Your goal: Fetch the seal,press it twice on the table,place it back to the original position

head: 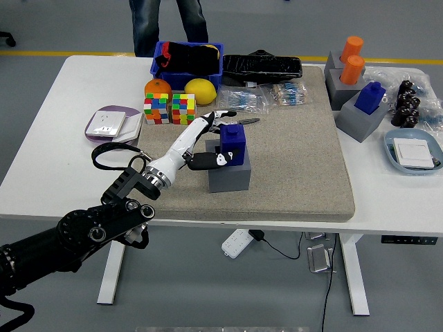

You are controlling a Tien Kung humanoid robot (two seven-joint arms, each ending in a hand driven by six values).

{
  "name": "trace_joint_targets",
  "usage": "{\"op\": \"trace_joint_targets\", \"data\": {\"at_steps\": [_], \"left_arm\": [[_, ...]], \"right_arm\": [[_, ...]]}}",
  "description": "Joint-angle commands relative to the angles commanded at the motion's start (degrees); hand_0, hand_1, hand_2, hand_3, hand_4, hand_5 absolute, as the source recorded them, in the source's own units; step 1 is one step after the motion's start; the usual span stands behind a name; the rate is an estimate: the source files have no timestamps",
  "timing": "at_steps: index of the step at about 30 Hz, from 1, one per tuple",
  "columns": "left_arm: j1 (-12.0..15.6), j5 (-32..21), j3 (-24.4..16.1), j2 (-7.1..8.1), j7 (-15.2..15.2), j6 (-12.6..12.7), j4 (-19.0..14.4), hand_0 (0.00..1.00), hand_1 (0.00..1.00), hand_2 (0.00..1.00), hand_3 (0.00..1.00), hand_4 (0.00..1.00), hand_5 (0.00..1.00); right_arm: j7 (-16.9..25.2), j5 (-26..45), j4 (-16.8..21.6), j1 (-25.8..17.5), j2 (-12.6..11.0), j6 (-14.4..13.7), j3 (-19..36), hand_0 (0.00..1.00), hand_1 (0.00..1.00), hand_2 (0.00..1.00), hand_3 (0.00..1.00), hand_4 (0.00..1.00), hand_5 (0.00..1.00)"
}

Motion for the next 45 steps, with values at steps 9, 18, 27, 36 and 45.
{"op": "trace_joint_targets", "data": {"at_steps": [9, 18, 27, 36, 45], "left_arm": [[0.1, -0.5, 0.5, 0.08, -0.1, 0.0, 2.1, 0.829, 0.473, 0.388, 0.854, 0.540, 0.002], [0.3, -0.9, 0.6, -0.03, -0.3, 0.1, 2.6, 0.831, 0.474, 0.388, 0.854, 0.540, 0.002], [0.6, -1.1, 1.2, -0.43, -0.3, -0.1, 2.1, 0.832, 0.478, 0.389, 0.854, 0.541, 0.002], [0.7, -2.6, 1.5, -0.66, -1.2, -1.3, 2.6, 0.952, 0.970, 0.940, 0.939, 0.884, 0.002], [0.7, -2.6, 1.1, -0.65, -1.7, -1.7, 3.0, 0.993, 0.998, 0.987, 0.985, 0.972, 0.002]], "right_arm": [[0.0, -0.2, 0.0, -0.1, 0.0, 0.0, 0.3, 0.801, 0.712, 0.705, 0.666, 0.771, 0.562], [0.1, -0.2, 0.0, -0.1, 0.0, 0.0, 0.3, 0.801, 0.712, 0.706, 0.666, 0.771, 0.563], [0.1, -0.3, 0.0, -0.1, 0.0, 0.0, 0.6, 0.801, 0.712, 0.706, 0.666, 0.771, 0.562], [0.1, -0.3, 0.0, -0.1, 0.1, 0.0, 0.6, 0.801, 0.712, 0.706, 0.666, 0.770, 0.561], [0.1, -0.3, 0.0, -0.2, 0.1, 0.1, 0.7, 0.802, 0.712, 0.706, 0.666, 0.771, 0.561]]}}
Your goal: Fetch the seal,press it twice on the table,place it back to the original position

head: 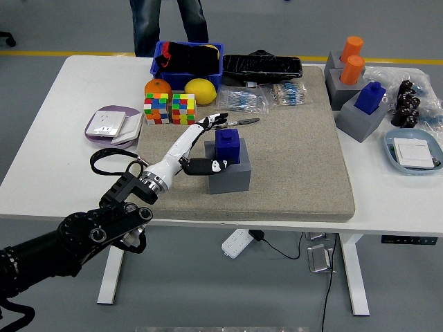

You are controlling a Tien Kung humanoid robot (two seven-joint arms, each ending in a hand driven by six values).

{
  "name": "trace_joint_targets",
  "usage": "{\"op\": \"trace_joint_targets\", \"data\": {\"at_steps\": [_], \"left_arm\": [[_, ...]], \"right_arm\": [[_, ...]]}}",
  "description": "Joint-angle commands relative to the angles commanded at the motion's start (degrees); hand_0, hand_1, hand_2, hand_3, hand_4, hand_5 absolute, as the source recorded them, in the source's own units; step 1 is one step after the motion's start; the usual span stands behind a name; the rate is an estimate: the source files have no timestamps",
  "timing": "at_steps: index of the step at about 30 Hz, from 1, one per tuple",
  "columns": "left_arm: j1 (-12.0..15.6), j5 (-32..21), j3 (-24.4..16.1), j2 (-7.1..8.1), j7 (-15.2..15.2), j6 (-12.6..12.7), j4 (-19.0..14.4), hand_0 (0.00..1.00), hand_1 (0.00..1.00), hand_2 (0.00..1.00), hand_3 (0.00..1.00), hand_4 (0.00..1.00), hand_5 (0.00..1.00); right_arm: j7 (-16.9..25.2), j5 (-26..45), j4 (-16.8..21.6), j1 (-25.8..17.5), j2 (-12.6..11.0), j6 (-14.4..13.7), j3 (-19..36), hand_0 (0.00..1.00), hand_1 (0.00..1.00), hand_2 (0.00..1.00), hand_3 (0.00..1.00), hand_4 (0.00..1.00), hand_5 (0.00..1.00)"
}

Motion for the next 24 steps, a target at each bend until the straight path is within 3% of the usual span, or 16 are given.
{"op": "trace_joint_targets", "data": {"at_steps": [1, 2, 7, 8, 13, 14, 19, 20, 24], "left_arm": [[0.0, 0.1, -0.1, 0.01, 0.0, -0.2, 0.1, 0.993, 0.998, 0.987, 0.985, 0.972, 0.002], [0.0, 0.1, -0.2, 0.01, 0.1, -0.4, 0.1, 0.998, 0.998, 0.998, 0.998, 0.998, 0.133], [0.1, -0.2, -0.5, 0.06, 0.1, -2.0, 0.3, 0.998, 0.998, 0.998, 0.998, 0.998, 0.133], [0.1, -0.5, -0.6, 0.07, 0.1, -2.9, 0.5, 0.998, 0.998, 0.998, 0.998, 0.998, 0.360], [0.2, -1.8, -1.3, 0.07, -0.8, -5.3, 1.0, 0.998, 0.998, 0.998, 0.998, 0.998, 0.360], [0.2, -2.0, -1.4, 0.07, -0.9, -5.6, 1.1, 0.998, 0.998, 0.998, 0.998, 0.998, 0.495], [0.3, -2.8, -2.7, 0.22, -2.9, -5.5, 1.1, 0.998, 0.998, 0.998, 0.998, 0.998, 0.495], [0.3, -3.0, -3.3, 0.32, -3.5, -5.2, 1.1, 0.998, 0.998, 0.998, 0.998, 0.998, 0.655], [0.4, -3.6, -5.4, 0.90, -5.1, -4.5, 1.2, 0.998, 0.998, 0.998, 0.998, 0.998, 0.655]], "right_arm": [[0.0, 0.0, 0.0, 0.0, 0.0, 0.0, 0.1, 0.802, 0.712, 0.706, 0.666, 0.771, 0.561], [0.0, -0.1, 0.0, 0.0, 0.0, 0.0, 0.1, 0.801, 0.712, 0.706, 0.666, 0.771, 0.561], [0.0, -0.1, 0.0, 0.0, 0.0, 0.0, 0.2, 0.801, 0.712, 0.706, 0.666, 0.771, 0.561], [0.0, -0.1, 0.0, 0.0, 0.0, 0.0, 0.2, 0.802, 0.712, 0.706, 0.666, 0.771, 0.560], [0.0, -0.1, 0.0, -0.1, 0.1, 0.0, 0.2, 0.802, 0.712, 0.706, 0.666, 0.771, 0.560], [0.0, -0.1, 0.0, -0.1, 0.1, 0.0, 0.2, 0.802, 0.712, 0.706, 0.666, 0.772, 0.561], [0.0, 0.0, 0.0, -0.2, 0.1, 0.0, 0.2, 0.802, 0.712, 0.706, 0.666, 0.772, 0.561], [0.0, 0.0, 0.0, -0.2, 0.1, 0.0, 0.2, 0.801, 0.713, 0.705, 0.666, 0.772, 0.561], [0.0, -0.1, -0.1, -0.2, 0.2, 0.0, 0.4, 0.801, 0.713, 0.705, 0.666, 0.772, 0.561]]}}
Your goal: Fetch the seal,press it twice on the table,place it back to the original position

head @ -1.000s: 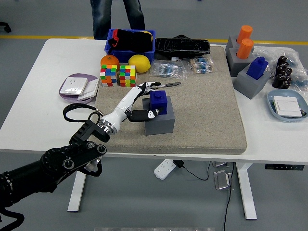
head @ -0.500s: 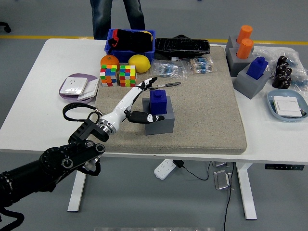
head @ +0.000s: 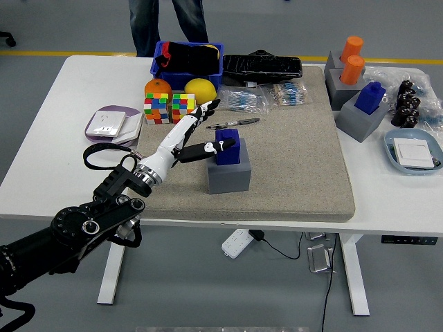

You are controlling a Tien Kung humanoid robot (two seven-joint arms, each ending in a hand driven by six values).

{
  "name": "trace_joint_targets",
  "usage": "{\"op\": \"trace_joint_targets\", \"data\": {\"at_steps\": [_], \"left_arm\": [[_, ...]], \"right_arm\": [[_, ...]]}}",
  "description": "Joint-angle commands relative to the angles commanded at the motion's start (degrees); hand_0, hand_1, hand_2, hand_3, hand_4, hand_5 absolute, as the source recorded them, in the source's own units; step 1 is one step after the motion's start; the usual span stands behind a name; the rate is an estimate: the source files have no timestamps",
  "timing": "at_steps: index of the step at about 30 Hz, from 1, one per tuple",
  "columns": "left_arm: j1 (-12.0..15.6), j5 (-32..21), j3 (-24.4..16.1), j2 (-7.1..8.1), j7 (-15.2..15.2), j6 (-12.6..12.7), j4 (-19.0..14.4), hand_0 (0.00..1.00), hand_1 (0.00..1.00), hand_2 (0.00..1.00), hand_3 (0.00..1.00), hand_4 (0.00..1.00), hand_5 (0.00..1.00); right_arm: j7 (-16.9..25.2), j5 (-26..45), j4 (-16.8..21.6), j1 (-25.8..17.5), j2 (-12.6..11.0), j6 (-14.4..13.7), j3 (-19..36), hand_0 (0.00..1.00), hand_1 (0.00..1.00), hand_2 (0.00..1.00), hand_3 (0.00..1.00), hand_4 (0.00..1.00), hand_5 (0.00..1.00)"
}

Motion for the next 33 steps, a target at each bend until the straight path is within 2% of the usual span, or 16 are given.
{"op": "trace_joint_targets", "data": {"at_steps": [1, 2, 7, 8, 13, 14, 19, 20, 22, 33], "left_arm": [[0.0, -0.3, -0.6, 0.18, -0.4, 0.1, 0.2, 0.998, 0.998, 0.998, 0.998, 0.998, 0.655], [0.1, -0.8, -1.3, 0.43, -0.7, 0.1, 0.5, 0.998, 0.998, 0.998, 0.998, 0.998, 0.813], [0.4, -6.0, -4.6, 2.33, -2.7, 1.7, 3.3, 0.998, 0.998, 0.998, 0.998, 0.998, 0.813], [0.5, -6.4, -5.0, 2.65, -2.8, 2.1, 3.6, 0.998, 0.998, 0.998, 0.998, 0.998, 0.674], [0.2, -7.5, -6.1, 5.74, -2.9, 3.5, 6.6, 0.998, 0.998, 0.998, 0.998, 0.998, 0.674], [0.2, -7.5, -6.3, 6.46, -2.6, 3.5, 7.0, 0.998, 0.998, 0.998, 0.998, 0.966, 0.565], [0.1, -7.7, -6.6, 9.41, -1.7, 3.5, 8.7, 0.998, 0.998, 0.998, 0.998, 0.966, 0.565], [0.2, -7.7, -6.6, 10.12, -1.4, 3.4, 9.0, 0.998, 0.998, 0.998, 0.998, 0.963, 0.523], [0.3, -7.6, -6.7, 11.27, -0.9, 3.4, 9.7, 0.998, 0.998, 0.998, 0.998, 0.963, 0.523], [-0.1, -7.9, -9.2, 14.93, -0.4, 3.3, 11.7, 0.998, 0.998, 0.998, 0.991, 0.941, 0.473]], "right_arm": [[0.0, 0.0, 0.0, 0.0, 0.0, 0.0, 0.0, 0.801, 0.713, 0.705, 0.666, 0.772, 0.561], [0.0, -0.1, 0.0, 0.0, 0.0, 0.0, 0.1, 0.801, 0.712, 0.706, 0.666, 0.772, 0.561], [0.0, -0.1, 0.0, 0.0, 0.0, 0.0, 0.3, 0.801, 0.712, 0.706, 0.666, 0.772, 0.561], [0.0, -0.1, 0.0, 0.0, 0.0, 0.0, 0.3, 0.801, 0.712, 0.706, 0.665, 0.772, 0.561], [0.0, -0.2, 0.0, 0.0, -0.1, 0.0, 0.5, 0.801, 0.712, 0.706, 0.665, 0.772, 0.561], [0.0, -0.3, 0.0, 0.0, -0.2, 0.0, 0.6, 0.801, 0.712, 0.706, 0.666, 0.772, 0.560], [0.0, -0.5, -0.1, 0.1, -0.3, -0.1, 0.9, 0.801, 0.712, 0.706, 0.666, 0.772, 0.560], [0.0, -0.6, 0.0, 0.2, -0.4, -0.2, 1.0, 0.802, 0.712, 0.706, 0.666, 0.772, 0.561], [0.0, -0.6, 0.0, 0.3, -0.5, -0.2, 1.1, 0.802, 0.712, 0.706, 0.666, 0.772, 0.561], [0.0, -1.1, 0.1, 1.0, -0.9, -0.4, 1.7, 0.802, 0.712, 0.706, 0.666, 0.772, 0.561]]}}
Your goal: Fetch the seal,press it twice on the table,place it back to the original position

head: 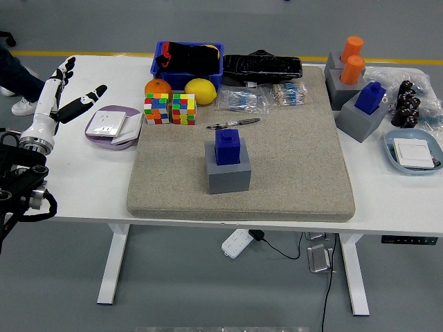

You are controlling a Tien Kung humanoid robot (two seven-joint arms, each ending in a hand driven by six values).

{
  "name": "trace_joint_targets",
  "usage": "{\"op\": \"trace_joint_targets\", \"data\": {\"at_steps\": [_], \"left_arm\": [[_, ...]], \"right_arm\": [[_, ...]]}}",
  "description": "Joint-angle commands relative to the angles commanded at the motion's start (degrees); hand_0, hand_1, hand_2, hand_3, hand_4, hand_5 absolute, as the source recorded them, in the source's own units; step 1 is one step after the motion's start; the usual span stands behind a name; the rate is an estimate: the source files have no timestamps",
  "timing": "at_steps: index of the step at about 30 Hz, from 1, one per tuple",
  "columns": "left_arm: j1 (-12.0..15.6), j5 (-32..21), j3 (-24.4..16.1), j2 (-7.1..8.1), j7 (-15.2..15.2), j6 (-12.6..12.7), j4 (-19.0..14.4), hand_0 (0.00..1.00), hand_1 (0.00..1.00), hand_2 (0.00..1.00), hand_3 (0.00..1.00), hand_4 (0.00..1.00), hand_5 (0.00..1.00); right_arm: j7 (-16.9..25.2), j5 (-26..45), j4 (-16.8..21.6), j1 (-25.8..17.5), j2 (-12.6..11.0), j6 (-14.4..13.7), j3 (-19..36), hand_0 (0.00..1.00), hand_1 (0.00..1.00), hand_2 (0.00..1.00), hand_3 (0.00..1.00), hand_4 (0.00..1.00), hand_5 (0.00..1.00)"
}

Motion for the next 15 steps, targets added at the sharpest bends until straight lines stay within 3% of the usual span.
{"op": "trace_joint_targets", "data": {"at_steps": [5, 15], "left_arm": [[0.2, 0.3, -0.2, 1.18, 0.4, -0.1, 0.3, 0.998, 0.998, 0.998, 0.988, 0.932, 0.450], [0.2, 0.6, -0.2, 1.52, 0.7, -0.2, 0.5, 0.998, 0.998, 0.998, 0.986, 0.924, 0.435]], "right_arm": [[0.0, -0.2, -0.1, 0.3, -0.1, 0.0, -0.1, 0.802, 0.712, 0.706, 0.666, 0.772, 0.560], [0.0, -0.3, -0.1, 0.6, -0.4, -0.1, -0.6, 0.802, 0.711, 0.706, 0.666, 0.772, 0.560]]}}
